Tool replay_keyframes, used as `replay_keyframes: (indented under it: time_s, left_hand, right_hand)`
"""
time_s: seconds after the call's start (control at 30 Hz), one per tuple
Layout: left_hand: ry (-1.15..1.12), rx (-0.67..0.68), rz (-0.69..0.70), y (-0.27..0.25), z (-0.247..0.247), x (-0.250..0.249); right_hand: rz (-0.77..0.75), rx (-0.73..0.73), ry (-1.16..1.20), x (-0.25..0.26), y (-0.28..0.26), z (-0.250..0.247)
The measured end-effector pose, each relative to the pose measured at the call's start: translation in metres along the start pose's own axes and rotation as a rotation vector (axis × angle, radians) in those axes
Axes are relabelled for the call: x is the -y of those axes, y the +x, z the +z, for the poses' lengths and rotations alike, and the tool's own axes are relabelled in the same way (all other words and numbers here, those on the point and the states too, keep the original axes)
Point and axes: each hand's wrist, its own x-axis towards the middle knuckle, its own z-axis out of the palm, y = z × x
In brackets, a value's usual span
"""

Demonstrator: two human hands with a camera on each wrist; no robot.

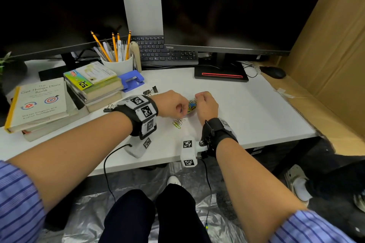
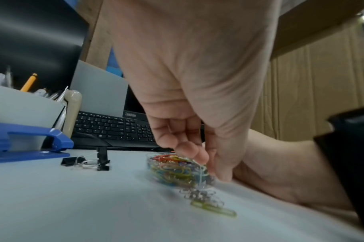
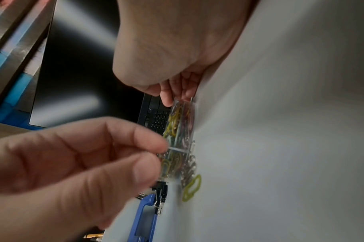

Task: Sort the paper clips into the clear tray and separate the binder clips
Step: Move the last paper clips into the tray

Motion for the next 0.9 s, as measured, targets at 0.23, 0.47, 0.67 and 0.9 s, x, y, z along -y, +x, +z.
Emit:
replay_keyframes:
  time_s: [0.23,0.47,0.67,0.9]
  left_hand:
    - [0.167,0.111,0.003,-0.012,0.008,-0.001]
    - [0.139,0.095,-0.029,-0.008,0.011,0.0]
    - [0.142,0.127,-0.031,-0.006,0.013,0.001]
    - [0.205,0.147,-0.01,-0.004,0.014,0.002]
  right_hand:
    - [-0.011,-0.005,-0.004,0.001,-0.002,-0.001]
    - [-0.022,0.008,-0.019,0.0,-0.001,0.0]
    - [-0.021,0.012,-0.024,0.0,0.0,-0.002]
    - [-0.019,0.014,-0.018,-0.001,0.0,-0.001]
